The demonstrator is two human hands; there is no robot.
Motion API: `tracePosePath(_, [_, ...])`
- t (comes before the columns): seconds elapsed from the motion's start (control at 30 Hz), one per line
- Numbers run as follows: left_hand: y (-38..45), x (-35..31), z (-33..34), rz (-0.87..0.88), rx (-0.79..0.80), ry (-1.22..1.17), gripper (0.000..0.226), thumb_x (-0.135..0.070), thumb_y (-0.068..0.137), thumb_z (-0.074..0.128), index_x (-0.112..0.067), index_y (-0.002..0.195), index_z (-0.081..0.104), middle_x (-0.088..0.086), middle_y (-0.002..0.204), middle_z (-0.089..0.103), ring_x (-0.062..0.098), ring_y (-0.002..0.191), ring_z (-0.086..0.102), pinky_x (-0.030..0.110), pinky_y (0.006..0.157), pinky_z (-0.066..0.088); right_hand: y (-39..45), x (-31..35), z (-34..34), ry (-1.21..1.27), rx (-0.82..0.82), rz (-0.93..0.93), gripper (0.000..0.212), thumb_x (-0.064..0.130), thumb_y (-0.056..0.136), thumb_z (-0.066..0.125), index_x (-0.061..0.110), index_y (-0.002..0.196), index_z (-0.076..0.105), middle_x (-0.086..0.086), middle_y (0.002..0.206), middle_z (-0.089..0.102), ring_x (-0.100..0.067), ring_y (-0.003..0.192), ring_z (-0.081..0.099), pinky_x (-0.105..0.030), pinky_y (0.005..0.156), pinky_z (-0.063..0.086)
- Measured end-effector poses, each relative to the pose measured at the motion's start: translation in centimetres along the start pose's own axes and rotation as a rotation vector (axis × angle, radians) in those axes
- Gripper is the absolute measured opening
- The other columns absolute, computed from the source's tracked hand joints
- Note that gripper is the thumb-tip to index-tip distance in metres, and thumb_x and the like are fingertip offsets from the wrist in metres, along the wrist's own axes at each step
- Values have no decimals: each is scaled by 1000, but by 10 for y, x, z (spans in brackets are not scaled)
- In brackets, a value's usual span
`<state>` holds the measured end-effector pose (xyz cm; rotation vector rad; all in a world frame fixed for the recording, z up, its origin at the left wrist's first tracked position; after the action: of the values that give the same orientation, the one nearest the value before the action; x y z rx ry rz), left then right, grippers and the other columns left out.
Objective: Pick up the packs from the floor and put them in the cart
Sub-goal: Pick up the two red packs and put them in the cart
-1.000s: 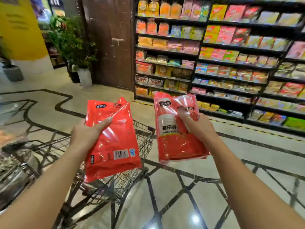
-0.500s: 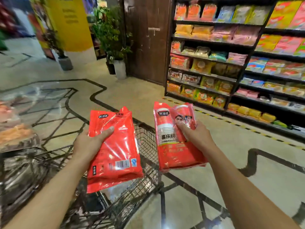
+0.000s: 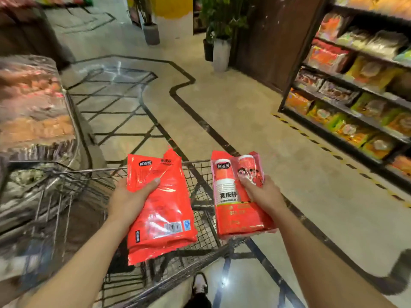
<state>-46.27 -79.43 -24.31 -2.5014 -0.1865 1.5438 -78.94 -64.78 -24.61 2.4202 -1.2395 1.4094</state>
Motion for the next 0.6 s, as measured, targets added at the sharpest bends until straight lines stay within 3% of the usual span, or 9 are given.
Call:
tracePosePath(0.1, [36,23,34,-64,-17,11,55,-60,69,85,-26,110,72,-4,98,76,23,94,69,37,86,50,51,-19,24,-54,7,18,89,97,65,59,26,118,64,-1,112,75,-27,105,73,-49,99,56])
tracePosePath(0.23, [75,48,87,-155,6,36,65,-57,72,84,-25,124,61,-7,96,72,24,96,69,37,88,50,104,-33,53,-129,35,81,74,71,86,69,17,135,55,-12,127,71,-35,117,68,-47,102,53])
tracePosePath(0.37, [108,82,147,-197,18,138,108,-93,50,67,-31,137,48,4,113,74,33,103,71,50,94,55,150,-46,92,-190,67,61,69,69,88,66,17,132,55,-10,125,70,-34,116,68,-42,94,51])
tracePosePath(0.5, [119,99,194,-316,-2,227,97,-63,73,80,-24,150,35,15,127,67,42,114,65,48,93,49,184,-66,131,-242,109,70,75,72,85,68,19,136,54,-10,131,68,-34,121,66,-43,98,52])
tracePosePath(0.6, [130,118,227,-364,-36,320,95,-61,76,77,-24,151,32,16,123,68,42,110,66,50,91,51,207,-83,162,-330,149,58,89,77,85,64,17,148,45,-14,142,61,-37,126,64,-48,102,52])
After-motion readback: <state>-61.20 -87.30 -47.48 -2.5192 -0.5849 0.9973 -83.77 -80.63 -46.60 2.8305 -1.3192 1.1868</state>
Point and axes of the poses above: each hand's wrist, its own y-axis towards the middle knuckle, its own z-axis out of the palm, x = y × z, the point moved 4 cm from there along y, towards the middle knuckle
